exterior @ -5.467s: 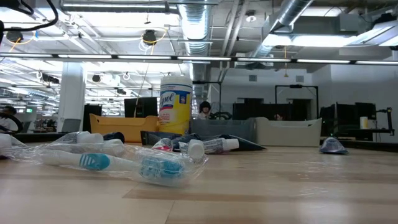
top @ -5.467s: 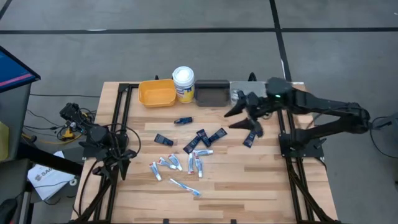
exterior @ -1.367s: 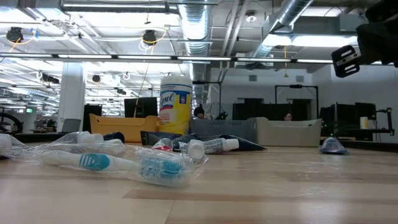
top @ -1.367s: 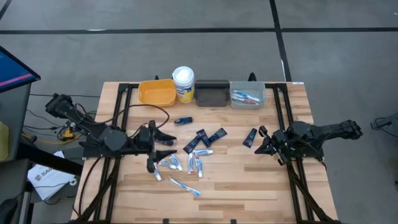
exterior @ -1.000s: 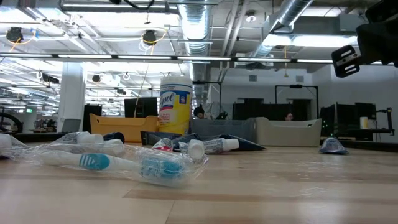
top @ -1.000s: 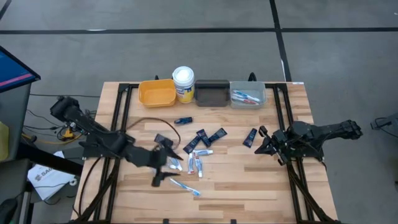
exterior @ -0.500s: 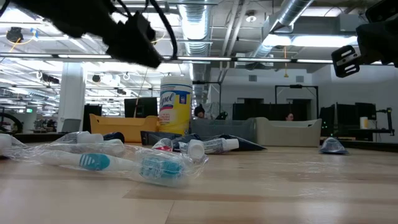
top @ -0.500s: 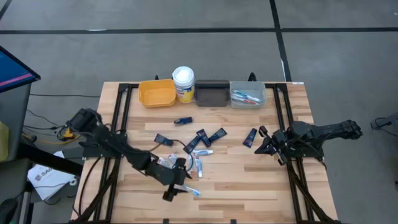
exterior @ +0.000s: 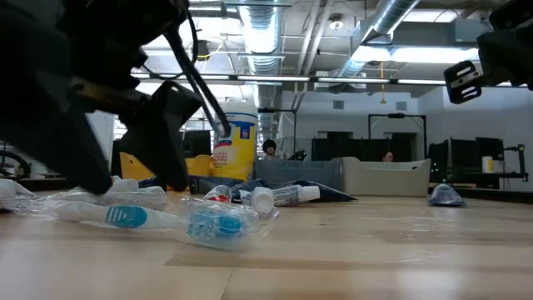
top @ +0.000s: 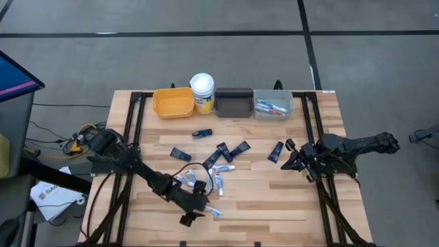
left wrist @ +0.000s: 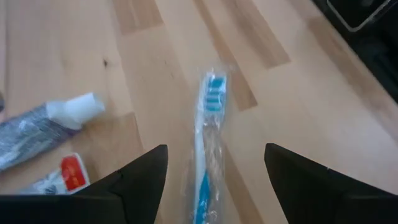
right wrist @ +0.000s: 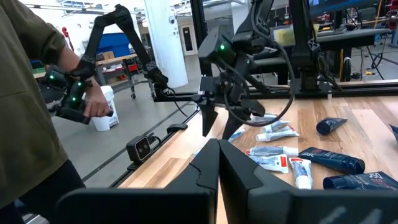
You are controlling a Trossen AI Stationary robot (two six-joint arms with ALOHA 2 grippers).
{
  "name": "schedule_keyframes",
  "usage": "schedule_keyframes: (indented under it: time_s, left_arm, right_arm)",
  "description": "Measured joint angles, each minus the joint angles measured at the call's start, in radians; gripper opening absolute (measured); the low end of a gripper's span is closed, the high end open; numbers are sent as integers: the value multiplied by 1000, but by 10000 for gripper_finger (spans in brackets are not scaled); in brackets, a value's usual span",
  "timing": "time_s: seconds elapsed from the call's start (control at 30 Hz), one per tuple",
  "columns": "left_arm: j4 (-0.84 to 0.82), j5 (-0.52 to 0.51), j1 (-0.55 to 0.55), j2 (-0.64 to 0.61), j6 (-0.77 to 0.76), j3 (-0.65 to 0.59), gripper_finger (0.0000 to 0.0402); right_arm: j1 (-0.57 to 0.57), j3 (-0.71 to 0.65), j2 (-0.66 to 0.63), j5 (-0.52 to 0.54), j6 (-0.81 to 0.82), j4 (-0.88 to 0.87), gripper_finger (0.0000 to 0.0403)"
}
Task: Pick & Place Travel size toiletries
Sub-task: Put the light blue toothbrush into the gray bin
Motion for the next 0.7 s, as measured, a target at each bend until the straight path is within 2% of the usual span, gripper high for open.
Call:
schedule_keyframes:
  time_s: [0.13, 0.27, 0.7]
  left_arm:
    - [-1, 0, -1, 21, 0, 0, 247]
    - [2, 2, -1, 53, 0, 0, 216]
    - [0, -8, 0, 53, 0, 2, 64]
  right_arm:
    - [0, 0, 0, 0, 0, 0, 0]
    - [0, 0, 0, 0, 0, 0, 0]
    - [0, 0, 0, 0, 0, 0, 0]
